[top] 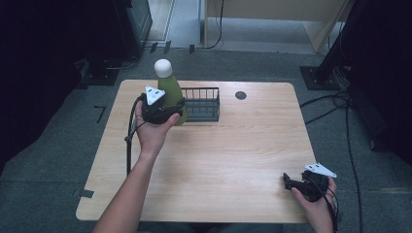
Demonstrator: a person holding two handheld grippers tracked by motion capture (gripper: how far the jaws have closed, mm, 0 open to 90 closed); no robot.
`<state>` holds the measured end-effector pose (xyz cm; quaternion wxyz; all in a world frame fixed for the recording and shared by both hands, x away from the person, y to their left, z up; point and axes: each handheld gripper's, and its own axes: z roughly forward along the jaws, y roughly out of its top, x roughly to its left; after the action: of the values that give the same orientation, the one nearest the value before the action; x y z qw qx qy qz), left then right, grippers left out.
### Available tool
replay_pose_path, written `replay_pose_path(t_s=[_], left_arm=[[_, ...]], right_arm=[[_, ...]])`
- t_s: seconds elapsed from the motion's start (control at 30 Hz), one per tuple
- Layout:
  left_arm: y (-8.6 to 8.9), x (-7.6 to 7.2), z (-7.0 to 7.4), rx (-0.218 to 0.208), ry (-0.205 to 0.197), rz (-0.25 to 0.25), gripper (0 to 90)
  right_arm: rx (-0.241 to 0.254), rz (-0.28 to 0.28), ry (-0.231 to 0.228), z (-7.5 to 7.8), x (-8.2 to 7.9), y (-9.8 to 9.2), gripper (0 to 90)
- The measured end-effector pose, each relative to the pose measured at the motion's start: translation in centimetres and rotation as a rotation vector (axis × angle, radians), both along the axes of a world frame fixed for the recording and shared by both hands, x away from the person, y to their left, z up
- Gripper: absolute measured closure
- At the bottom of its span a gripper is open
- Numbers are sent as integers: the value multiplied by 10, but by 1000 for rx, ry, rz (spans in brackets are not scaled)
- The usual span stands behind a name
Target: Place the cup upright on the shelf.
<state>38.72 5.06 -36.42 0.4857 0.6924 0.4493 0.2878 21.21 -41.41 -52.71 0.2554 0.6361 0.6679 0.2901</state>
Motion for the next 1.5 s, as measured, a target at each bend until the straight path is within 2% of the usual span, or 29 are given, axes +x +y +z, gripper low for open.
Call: replay_pose_path(t_s=[0.27, 0.63, 0.73, 0.87, 1.07, 1.17, 1.37, 1.5], left_arm=[[-5, 18, 8, -5, -17, 15, 209], [-3, 38, 12, -9, -3, 33, 209], [-4, 45, 18, -18, -3, 45, 209], [-8, 52, 23, -9, -5, 49, 209], [-10, 65, 21, 1, 2, 71, 209], [-9, 74, 21, -3, -7, 88, 209], [-7, 81, 16, 4, 0, 94, 209], [-13, 85, 6, 39, 8, 92, 209]], right_arm=[[0, 0, 0, 0, 0, 0, 1], [0, 0, 0, 0, 0, 0, 1], [0, -1, 0, 0, 0, 0, 1], [0, 0, 0, 0, 0, 0, 1], [1, 0, 0, 0, 0, 0, 1], [0, 0, 0, 0, 0, 0, 1], [0, -1, 0, 0, 0, 0, 1], [0, 0, 0, 0, 0, 0, 1]])
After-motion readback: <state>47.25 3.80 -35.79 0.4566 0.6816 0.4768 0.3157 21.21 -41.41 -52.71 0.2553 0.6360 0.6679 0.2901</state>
